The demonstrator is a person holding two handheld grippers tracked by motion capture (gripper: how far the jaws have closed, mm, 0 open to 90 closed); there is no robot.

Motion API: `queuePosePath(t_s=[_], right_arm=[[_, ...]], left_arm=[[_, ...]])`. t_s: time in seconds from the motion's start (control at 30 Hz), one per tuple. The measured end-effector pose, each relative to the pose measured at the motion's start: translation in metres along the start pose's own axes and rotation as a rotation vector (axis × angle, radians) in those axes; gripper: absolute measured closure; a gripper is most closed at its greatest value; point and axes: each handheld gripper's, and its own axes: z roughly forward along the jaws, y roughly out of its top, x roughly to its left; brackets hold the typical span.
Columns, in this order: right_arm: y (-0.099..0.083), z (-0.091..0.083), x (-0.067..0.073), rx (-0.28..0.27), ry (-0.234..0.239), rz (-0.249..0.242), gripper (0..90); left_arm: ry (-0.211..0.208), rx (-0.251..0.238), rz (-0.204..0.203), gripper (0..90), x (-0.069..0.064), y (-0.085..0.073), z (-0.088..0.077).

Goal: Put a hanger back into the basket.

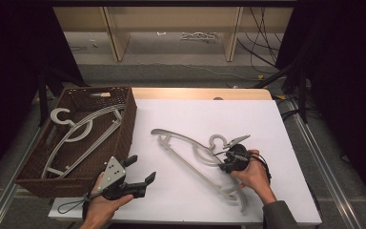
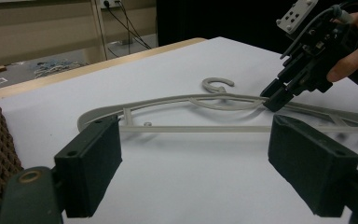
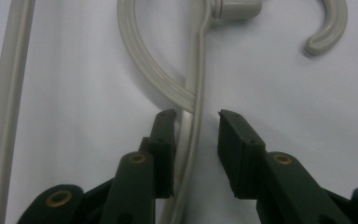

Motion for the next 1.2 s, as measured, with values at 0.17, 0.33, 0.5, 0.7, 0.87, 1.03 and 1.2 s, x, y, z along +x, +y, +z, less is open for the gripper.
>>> queuePosePath(t_s=[0.17,0.33,0.5,0.7,0.87,1.03,1.2], right_arm=[[0.004,0.002,0.002,0.02,-0.016,-0.03,69.3],[0.006,0.002,0.003,0.041,-0.016,-0.031,72.0],[0.009,0.003,0.0,0.057,-0.007,-0.022,75.1],[0.011,0.004,-0.002,0.075,0.002,-0.009,78.9],[0.013,0.004,-0.002,0.08,-0.012,-0.03,79.2],[0.013,0.003,-0.002,0.074,-0.01,-0.042,81.5],[0.014,0.002,0.0,0.083,-0.019,-0.091,81.7]], left_arm=[[0.0,0.004,-0.001,17.3,-0.001,0.0,0.0],[0.0,0.007,0.007,17.4,0.0,0.0,0.001],[-0.002,0.006,0.011,17.5,0.0,-0.001,0.002],[-0.001,0.015,0.008,17.6,0.0,-0.002,0.002],[-0.001,0.014,0.006,17.7,0.0,-0.002,0.003],[-0.006,0.009,0.005,17.8,0.001,-0.002,0.004],[-0.006,0.01,0.009,17.9,0.002,-0.002,0.004]])
